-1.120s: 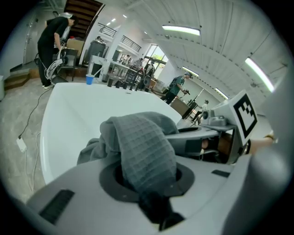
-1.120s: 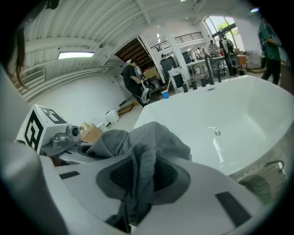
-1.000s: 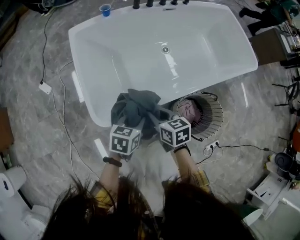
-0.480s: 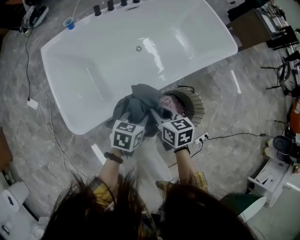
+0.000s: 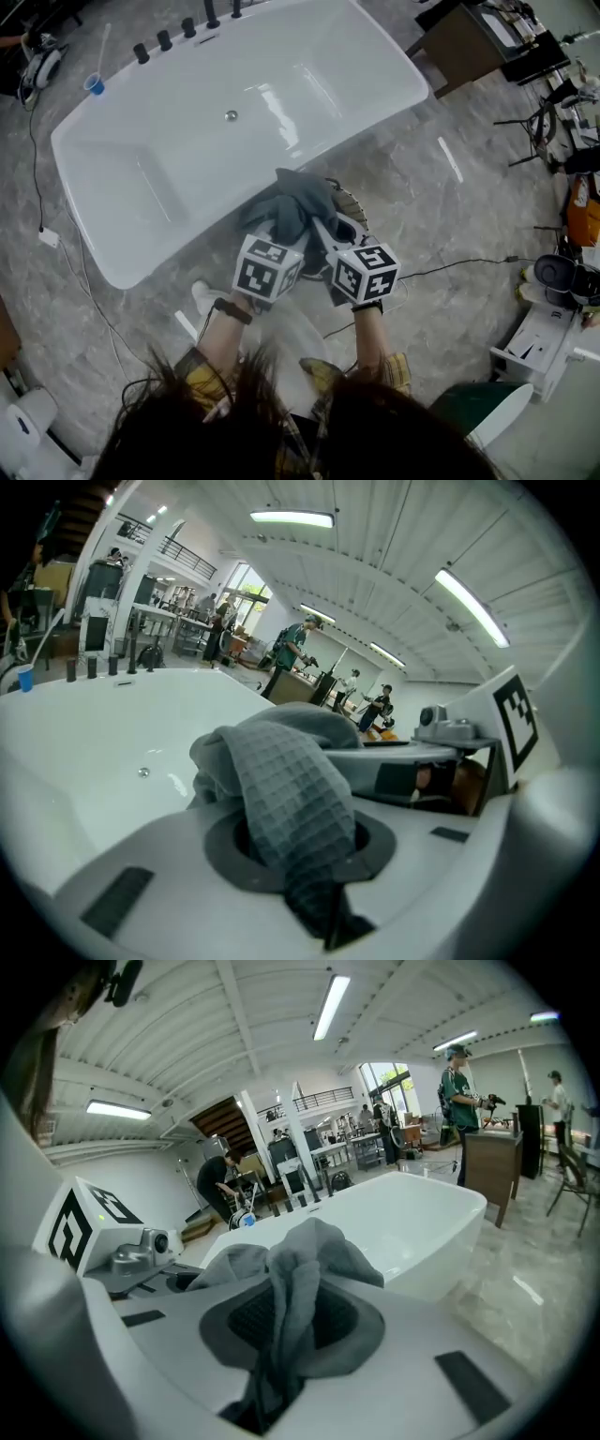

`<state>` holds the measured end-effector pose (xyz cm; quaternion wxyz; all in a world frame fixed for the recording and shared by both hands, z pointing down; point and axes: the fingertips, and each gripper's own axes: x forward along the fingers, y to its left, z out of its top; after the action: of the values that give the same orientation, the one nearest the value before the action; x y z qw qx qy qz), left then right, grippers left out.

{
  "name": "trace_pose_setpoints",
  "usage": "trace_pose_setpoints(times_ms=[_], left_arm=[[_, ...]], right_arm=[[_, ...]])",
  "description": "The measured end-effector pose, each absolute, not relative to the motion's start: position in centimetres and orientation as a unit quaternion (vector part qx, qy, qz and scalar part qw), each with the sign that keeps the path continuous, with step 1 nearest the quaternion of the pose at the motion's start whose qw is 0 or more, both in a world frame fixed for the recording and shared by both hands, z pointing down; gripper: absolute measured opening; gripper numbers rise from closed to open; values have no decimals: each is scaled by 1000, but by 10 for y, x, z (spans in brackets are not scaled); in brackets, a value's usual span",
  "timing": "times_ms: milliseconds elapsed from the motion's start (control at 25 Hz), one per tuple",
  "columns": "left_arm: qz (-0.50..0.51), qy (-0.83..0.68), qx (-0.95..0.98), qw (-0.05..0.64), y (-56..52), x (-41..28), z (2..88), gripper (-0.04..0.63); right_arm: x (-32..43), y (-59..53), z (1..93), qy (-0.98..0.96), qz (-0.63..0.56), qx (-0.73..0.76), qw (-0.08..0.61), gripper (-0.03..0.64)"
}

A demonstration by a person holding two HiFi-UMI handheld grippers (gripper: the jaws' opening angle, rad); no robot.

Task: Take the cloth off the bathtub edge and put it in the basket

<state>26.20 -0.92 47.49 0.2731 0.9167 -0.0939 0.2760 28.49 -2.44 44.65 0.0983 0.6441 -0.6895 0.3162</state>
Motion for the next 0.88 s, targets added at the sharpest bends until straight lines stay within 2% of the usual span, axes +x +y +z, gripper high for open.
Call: trace_pose_setpoints(times_ms=[160,360,880], left_arm=[[241,-83,932,256,2,309,432,84],[207,-64,947,235,11,356,384,84],[181,-5,964,192,54,436,324,83]], right_arm=[[331,-11,401,-684,284,668,70,58],[376,0,350,-677,239,693,74,58],[454,47,288,-634,194,745,66,58]])
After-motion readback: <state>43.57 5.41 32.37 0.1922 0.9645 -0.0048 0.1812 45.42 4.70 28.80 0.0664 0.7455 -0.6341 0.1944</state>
